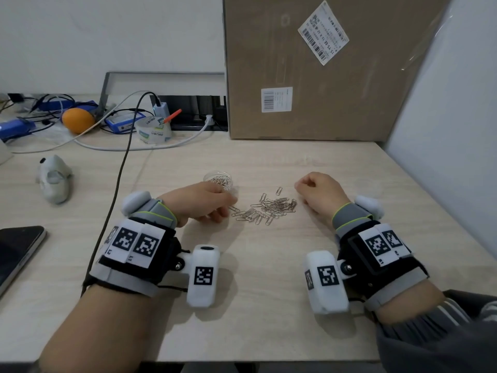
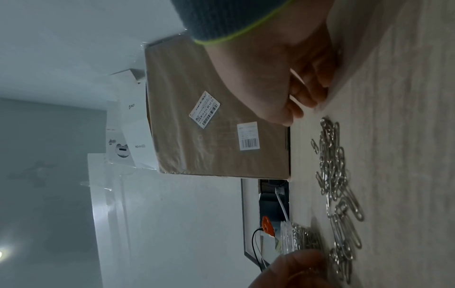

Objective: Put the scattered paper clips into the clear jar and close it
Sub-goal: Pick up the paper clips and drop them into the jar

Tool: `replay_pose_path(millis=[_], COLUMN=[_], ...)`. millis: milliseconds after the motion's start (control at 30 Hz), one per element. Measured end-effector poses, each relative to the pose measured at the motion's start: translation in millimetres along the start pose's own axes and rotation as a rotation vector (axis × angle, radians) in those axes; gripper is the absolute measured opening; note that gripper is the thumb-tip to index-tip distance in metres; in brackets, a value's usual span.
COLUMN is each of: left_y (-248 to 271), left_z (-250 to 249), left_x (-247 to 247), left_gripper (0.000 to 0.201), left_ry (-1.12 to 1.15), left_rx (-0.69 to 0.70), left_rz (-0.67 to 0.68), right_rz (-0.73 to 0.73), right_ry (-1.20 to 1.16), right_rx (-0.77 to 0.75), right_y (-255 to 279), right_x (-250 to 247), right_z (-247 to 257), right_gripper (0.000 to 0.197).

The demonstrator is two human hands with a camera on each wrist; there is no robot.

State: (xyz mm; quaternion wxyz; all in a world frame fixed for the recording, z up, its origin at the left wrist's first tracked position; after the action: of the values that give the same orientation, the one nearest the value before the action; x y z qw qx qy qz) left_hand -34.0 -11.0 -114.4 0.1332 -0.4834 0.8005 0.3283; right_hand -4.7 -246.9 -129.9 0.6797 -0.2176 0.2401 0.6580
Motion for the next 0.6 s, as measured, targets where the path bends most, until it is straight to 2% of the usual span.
replay_pose_path(millis=[233,333,400,500,600], left_y=[-1,1,1,3,5], left_z=[-9,-16,-19,-21,-20], left_x=[14,21,20,13,9], left_gripper=[0.025,0.025,0.025,0.026,0.032], left_ry=[0.016,0.011,0.032,0.016,-0.001], left_rx=[0.071,0.124,0.150,0.183,0.182], left_rz=[0.077,0.122,0.110,0.040,0.023], right_rz=[0.239,0.306,0.225,0.051,0.100], right_ry=[-0.029,-0.157,-0.197,-0.096,0.038], right_rx=[-0.119,-0.153,-0.193,-0.256,-0.234], right_y=[13,17,15,14,15], right_x=[27,37,31,14,16], right_z=[22,28,30,33,32], right_gripper=[0.021,0.019,0.016,0.014,0.028])
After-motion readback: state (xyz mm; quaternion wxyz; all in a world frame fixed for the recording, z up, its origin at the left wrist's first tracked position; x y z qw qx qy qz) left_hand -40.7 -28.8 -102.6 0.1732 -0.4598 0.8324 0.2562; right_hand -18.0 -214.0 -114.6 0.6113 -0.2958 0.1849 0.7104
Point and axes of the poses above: each hand's wrist, its own y-axis away from the middle knuckle, its own x-axis out of the palm, z = x × y, the point moved 6 cm from there along -y, towards the middle knuckle, and after that the axes turned 8 degrees about z, right-handed, at the moved point
